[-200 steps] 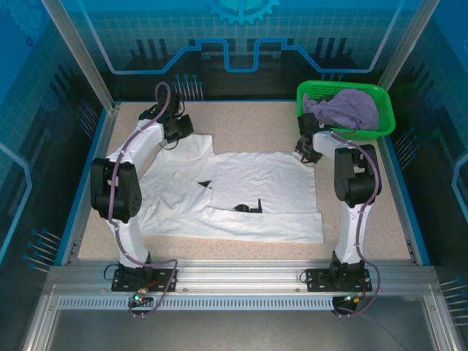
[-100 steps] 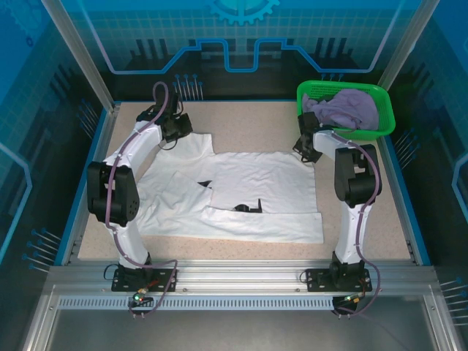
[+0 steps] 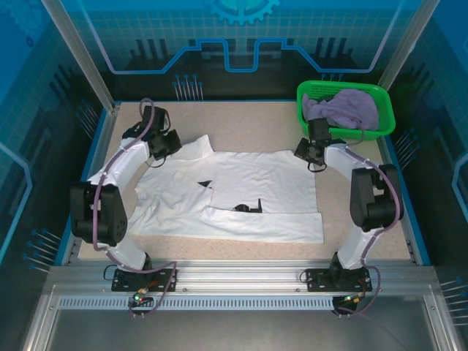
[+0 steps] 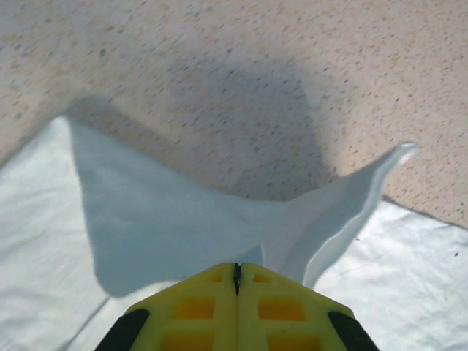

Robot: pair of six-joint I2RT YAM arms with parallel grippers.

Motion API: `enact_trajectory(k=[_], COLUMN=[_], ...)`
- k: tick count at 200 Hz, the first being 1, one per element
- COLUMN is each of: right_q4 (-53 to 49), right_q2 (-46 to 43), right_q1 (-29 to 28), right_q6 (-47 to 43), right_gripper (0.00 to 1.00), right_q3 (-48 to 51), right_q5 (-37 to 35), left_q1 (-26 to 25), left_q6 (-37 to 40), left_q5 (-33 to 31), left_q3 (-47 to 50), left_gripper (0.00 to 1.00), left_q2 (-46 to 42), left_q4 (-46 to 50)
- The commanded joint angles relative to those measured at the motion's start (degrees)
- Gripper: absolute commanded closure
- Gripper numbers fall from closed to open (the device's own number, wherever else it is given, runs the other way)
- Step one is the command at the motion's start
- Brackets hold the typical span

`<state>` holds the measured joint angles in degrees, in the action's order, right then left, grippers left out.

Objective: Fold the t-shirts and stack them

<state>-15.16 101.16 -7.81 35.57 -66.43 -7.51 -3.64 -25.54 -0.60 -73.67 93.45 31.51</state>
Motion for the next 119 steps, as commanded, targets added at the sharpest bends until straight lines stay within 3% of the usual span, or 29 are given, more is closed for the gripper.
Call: enact_trajectory(k=[1, 39, 119], right_q4=[2.1, 1.7, -2.4], right_q2=[-5.5, -13.2, -19.8], right_q1=[1.0, 2.1, 7.1], right_q6=[-5.2, -6.1, -4.2], right_gripper=[1.0, 1.0, 1.0], right_q3=[3.7, 10.6, 18.2], right_q5=[3.9, 6.6, 7.1], left_q1=[0.9, 2.7, 4.7], left_q6=[-0.8, -2.7, -10.3], left_q5=[2.2, 2.2, -0.4], left_q3=[3.0, 7.7, 16.5], left_gripper=[1.0, 1.0, 1.0], left_q2=[-4.3, -9.9, -18.6], left_q4=[1.8, 5.0, 12.8])
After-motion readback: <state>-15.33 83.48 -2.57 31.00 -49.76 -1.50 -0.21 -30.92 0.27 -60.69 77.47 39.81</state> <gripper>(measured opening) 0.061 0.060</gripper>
